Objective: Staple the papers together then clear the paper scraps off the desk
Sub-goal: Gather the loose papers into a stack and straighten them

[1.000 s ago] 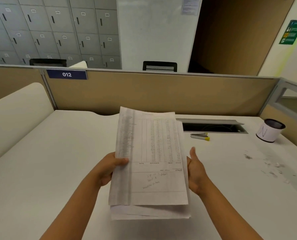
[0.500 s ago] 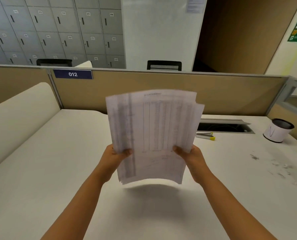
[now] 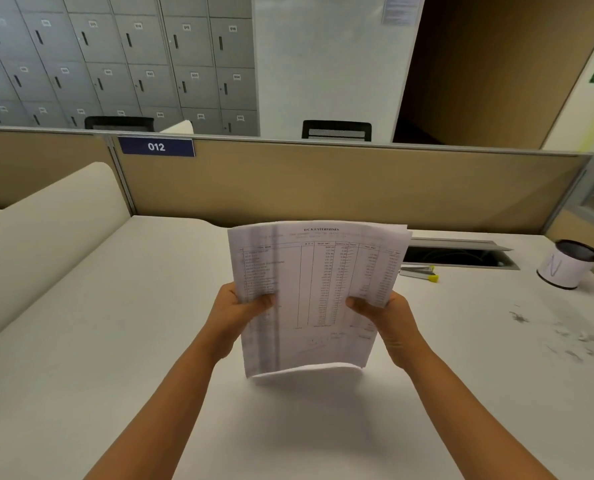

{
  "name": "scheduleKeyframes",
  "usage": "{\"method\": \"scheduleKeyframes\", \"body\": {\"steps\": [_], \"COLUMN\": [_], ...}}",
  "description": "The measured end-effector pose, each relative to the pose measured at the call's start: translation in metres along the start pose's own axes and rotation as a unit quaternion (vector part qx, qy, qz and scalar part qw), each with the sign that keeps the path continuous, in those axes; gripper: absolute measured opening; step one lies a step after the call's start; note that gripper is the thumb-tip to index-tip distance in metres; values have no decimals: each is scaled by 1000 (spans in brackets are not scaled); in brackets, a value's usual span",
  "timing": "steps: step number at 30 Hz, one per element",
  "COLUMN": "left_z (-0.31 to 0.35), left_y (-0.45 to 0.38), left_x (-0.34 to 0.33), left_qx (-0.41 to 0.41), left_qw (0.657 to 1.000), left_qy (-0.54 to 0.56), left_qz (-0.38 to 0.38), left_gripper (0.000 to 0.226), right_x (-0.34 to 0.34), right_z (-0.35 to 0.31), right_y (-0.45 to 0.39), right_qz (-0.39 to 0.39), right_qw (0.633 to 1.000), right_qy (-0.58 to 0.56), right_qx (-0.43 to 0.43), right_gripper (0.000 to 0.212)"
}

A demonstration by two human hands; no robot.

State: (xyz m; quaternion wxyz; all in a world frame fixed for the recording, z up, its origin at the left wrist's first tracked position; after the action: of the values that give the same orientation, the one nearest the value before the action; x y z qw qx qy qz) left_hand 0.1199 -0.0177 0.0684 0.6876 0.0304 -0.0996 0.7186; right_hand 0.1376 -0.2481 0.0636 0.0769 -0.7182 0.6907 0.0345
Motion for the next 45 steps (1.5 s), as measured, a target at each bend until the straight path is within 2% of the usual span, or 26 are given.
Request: {"method": "scheduleKeyframes", "body": {"steps": [3, 7, 11, 16, 21, 27, 32, 35, 38, 42, 45], "left_z": [4, -12, -16, -9, -21, -19, -34, -26, -21, -25, -30], "left_y": [-1, 4, 5, 4, 6, 4, 7, 5, 5, 5, 5], "left_x": [1, -4, -9, -8, -12, -11, -17, -19, -23, -26, -30], "left_qx": [-13, 22, 25, -2, 37, 19, 64, 45, 44, 69, 93], "left_qw": [1000, 1000, 1000, 1000, 999, 1000, 998, 998, 994, 980, 966], "left_qy": [4, -3, -3, -2, -5, 6, 4, 7, 19, 83, 146], "left_qz": [2, -17, -4, 20, 8, 24, 26, 49, 100, 169, 193], "left_gripper": [30, 31, 23, 23, 23, 22, 21, 11, 7, 16, 25], "right_x": [3, 7, 6, 6, 7, 10, 12, 13, 19, 36, 48], "right_z": [-5, 9, 14, 6, 20, 16, 34, 29, 26, 26, 32], "right_y": [-1, 2, 0, -3, 0, -4, 0, -3, -4, -1, 1], "right_qz": [-30, -36, -25, -39, -32, -55, -23, -29, -4, 53, 83], "right_qw": [999, 999, 999, 998, 998, 997, 996, 996, 997, 996, 992], "right_qy": [-13, -23, -21, -35, -28, -35, -1, 12, 25, 16, -39], "right_qx": [2, -25, -28, -18, -51, -41, -83, -80, -73, -65, -82], "right_gripper": [31, 34, 27, 32, 31, 27, 30, 34, 26, 19, 14]}}
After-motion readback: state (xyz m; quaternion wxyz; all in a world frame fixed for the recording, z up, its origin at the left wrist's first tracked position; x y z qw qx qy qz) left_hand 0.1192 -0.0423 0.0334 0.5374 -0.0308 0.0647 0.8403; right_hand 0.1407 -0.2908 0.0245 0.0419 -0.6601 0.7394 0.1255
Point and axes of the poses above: each hand's wrist, its own y-axis away from the middle knuckle, its own x-axis out of the back of the hand, z = x × y, the point moved 1 cm from there along -y, towards the middle knuckle, and after that the axes turned 12 degrees about -y, right-handed, at the moved point
